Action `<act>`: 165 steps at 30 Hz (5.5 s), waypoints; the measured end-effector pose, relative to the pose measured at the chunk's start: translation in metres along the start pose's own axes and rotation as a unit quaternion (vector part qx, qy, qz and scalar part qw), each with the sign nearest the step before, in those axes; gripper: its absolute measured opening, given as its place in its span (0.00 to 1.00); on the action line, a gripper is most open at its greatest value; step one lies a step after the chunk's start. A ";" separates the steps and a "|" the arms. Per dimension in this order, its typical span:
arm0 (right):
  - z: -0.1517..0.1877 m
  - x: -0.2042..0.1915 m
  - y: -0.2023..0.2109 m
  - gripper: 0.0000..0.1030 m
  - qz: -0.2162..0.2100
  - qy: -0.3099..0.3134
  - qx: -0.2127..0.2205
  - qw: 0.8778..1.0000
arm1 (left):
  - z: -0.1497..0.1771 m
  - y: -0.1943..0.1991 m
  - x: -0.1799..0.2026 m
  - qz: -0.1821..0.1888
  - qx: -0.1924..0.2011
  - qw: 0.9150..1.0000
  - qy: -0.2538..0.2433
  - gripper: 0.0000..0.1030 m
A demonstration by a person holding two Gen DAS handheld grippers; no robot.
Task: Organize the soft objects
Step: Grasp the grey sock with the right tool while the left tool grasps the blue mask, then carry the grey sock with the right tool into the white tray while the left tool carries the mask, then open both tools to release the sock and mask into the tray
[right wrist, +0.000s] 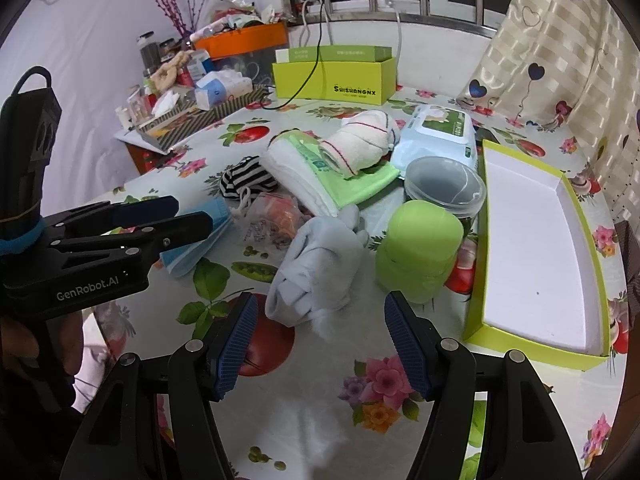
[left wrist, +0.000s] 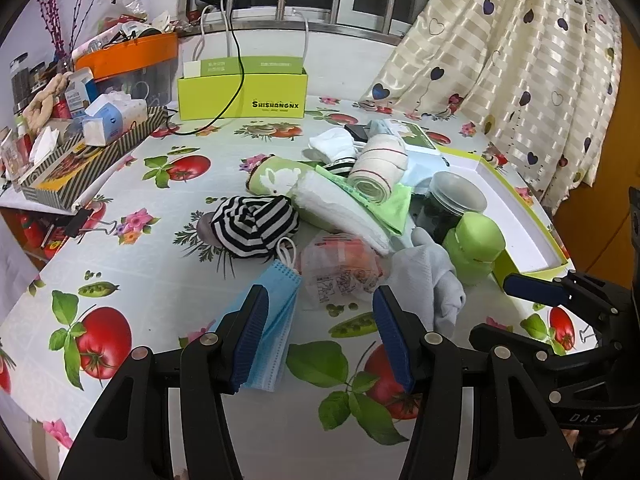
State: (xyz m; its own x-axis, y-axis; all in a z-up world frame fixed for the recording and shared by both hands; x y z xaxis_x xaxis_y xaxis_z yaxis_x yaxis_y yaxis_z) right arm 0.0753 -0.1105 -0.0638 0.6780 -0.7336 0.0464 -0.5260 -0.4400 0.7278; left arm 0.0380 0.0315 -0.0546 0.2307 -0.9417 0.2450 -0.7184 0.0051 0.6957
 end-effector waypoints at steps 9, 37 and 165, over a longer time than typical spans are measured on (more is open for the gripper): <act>-0.005 -0.005 -0.012 0.65 -0.012 -0.004 -0.012 1.000 | -0.005 0.001 -0.020 -0.004 0.006 1.000 0.008 0.54; -0.009 0.011 -0.052 0.34 -0.020 -0.076 -0.026 0.997 | 0.021 -0.043 -0.045 -0.018 -0.058 0.997 -0.048 0.54; 0.047 0.174 0.087 0.59 0.125 -0.124 0.058 0.983 | -0.025 -0.031 0.201 0.164 -0.039 0.977 -0.130 0.45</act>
State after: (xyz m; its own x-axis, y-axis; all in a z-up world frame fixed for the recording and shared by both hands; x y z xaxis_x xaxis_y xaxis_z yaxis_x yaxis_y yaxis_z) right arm 0.1234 -0.3009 -0.0245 0.3821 -0.9235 0.0350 -0.7250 -0.2761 0.6310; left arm 0.1231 -0.1496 -0.0104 -0.1861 -0.9387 0.2901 -0.6714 0.3371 0.6600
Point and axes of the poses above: each gripper's, at about its wrist camera, not at the fingertips, and y roughly against the way its jaws point, x to its right, z to its underside, the point moved 7 cm from there along -y, roughly the way its jaws point, and after that the axes turned 10 degrees about y, right-handed, at the moved point
